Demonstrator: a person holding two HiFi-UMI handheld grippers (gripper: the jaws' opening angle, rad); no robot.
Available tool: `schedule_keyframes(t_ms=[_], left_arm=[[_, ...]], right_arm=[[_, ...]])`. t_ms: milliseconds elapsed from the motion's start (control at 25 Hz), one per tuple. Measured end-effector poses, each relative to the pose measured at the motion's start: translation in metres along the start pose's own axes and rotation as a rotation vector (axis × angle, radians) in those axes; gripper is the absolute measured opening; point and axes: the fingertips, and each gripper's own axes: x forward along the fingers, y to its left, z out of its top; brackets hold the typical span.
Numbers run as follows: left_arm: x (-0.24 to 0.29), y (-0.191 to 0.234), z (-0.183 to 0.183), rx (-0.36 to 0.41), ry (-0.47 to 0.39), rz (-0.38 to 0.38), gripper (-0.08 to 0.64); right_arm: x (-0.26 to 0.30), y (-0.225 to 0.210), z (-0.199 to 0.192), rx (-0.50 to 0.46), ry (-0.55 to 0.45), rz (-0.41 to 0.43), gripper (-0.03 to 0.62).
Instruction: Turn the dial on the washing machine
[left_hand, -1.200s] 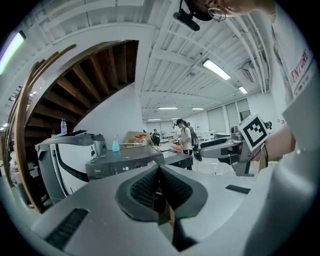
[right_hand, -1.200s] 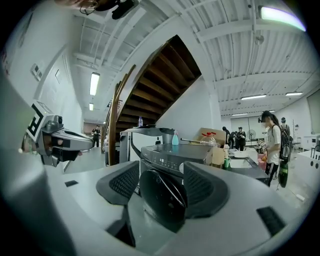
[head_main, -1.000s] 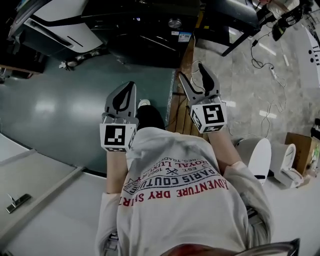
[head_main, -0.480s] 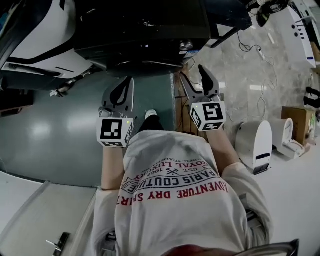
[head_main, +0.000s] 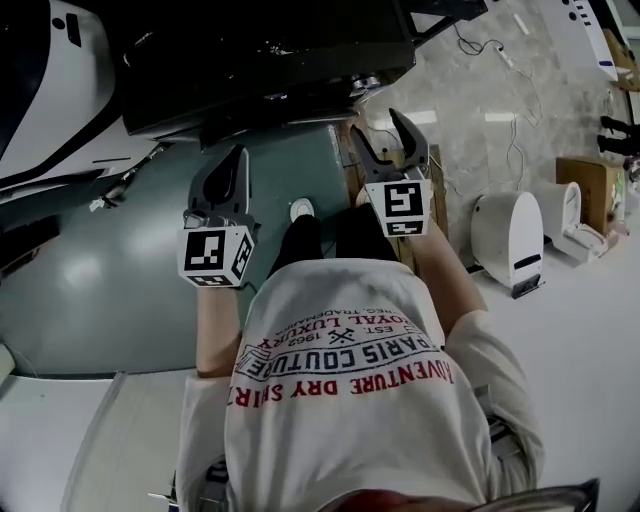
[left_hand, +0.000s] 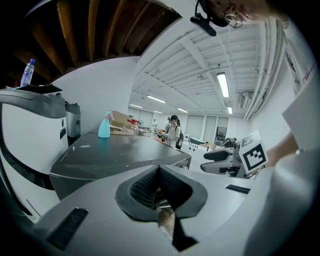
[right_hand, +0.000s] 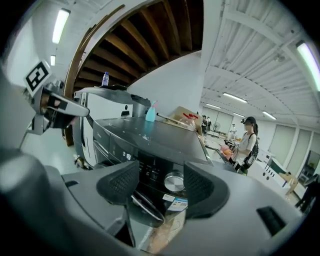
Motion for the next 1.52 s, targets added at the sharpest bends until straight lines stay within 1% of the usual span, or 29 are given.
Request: schedule_keyframes(t_ms=[120, 240, 400, 600, 680, 840, 1120, 1240, 1320, 1400, 1520], left_arm=[[0.011, 0.004, -0.011, 0.020, 0.030, -0.009, 0.017], [0.019, 0.010, -0.020, 0.031, 0.047, -0.011, 0.017], [0.030, 0.020, -0.033, 0.022, 0.065, 0.002, 0.017], [0.046, 0.017, -0.049, 0.012, 0.066, -0.011, 0.017], [0.051, 0.015, -0.060, 0.013, 0.081, -0.009, 0.017], [0.055, 0.013, -0.076, 0.046, 0.121, 0.003, 0.017], [0.057, 0.016, -0.085, 0.013, 0.143, 0.025, 0.017], [0.057, 0.012, -0.086, 0.019, 0.159, 0.016, 0.017], [0.057, 0.010, -0.083, 0.024, 0.152, 0.016, 0.017], [0.057, 0.009, -0.080, 0.023, 0.144, 0.022, 0.017], [0.057, 0.008, -0.077, 0.023, 0.141, 0.034, 0.017]], right_arm=[[0.024, -0.006, -0.015, -0.043, 0.027, -0.026, 0.272], [0.046, -0.012, -0.029, -0.034, 0.056, -0.044, 0.272], [0.072, -0.020, -0.049, -0.038, 0.100, -0.061, 0.272], [0.094, -0.027, -0.072, -0.073, 0.130, -0.074, 0.272], [0.099, -0.030, -0.081, -0.080, 0.135, -0.085, 0.272], [0.108, -0.037, -0.087, -0.080, 0.122, -0.102, 0.270], [0.111, -0.040, -0.087, -0.073, 0.116, -0.113, 0.276], [0.110, -0.039, -0.086, -0.039, 0.121, -0.099, 0.276], [0.110, -0.040, -0.086, 0.007, 0.121, -0.084, 0.276], [0.110, -0.044, -0.090, 0.075, 0.119, -0.061, 0.276], [0.111, -0.048, -0.093, 0.226, 0.113, -0.007, 0.276]])
